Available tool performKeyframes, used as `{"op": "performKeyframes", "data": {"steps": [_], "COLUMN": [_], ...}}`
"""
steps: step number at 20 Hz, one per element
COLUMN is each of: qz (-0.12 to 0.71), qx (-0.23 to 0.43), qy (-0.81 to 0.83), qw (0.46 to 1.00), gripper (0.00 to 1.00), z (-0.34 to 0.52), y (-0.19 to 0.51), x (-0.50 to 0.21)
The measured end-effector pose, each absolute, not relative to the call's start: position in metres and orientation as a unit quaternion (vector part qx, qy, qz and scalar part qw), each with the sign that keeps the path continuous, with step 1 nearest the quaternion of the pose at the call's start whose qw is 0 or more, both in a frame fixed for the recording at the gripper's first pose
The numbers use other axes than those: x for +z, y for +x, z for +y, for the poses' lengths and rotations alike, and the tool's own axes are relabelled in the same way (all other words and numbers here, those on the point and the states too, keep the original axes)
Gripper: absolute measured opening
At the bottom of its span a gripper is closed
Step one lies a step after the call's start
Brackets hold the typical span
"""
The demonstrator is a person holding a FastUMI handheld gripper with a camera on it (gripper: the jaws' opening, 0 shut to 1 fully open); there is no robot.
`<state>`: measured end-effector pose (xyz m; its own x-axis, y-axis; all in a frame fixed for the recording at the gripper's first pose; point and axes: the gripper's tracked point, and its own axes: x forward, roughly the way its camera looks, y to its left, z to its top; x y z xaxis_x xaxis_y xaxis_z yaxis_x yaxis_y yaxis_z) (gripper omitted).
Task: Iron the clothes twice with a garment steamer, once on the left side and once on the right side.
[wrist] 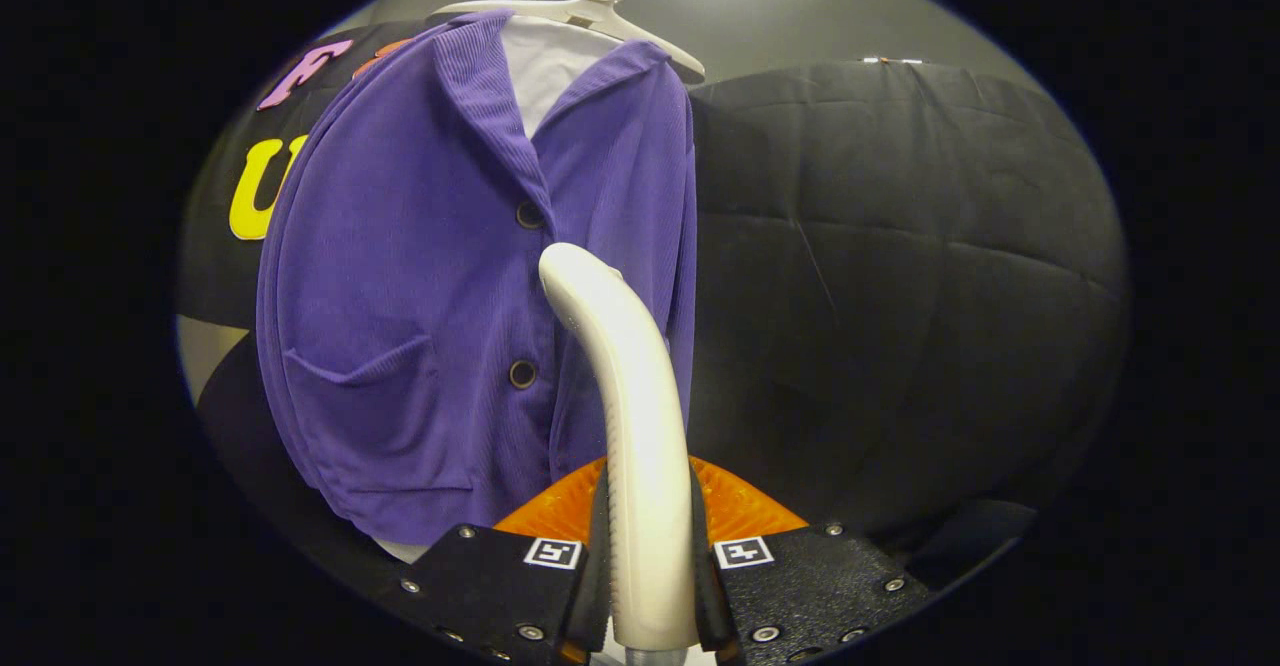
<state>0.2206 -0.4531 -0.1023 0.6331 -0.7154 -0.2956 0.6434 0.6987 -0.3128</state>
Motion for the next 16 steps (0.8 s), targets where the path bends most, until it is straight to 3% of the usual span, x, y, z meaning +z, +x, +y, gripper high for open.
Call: {"op": "performKeyframes", "data": {"steps": [16], "qz": [0.310], "qx": [-0.361], "qy": [-0.074], "qw": [0.876], "gripper": [0.34], "z": [-0.437], "y": [0.146], "x": [-0.242]}}
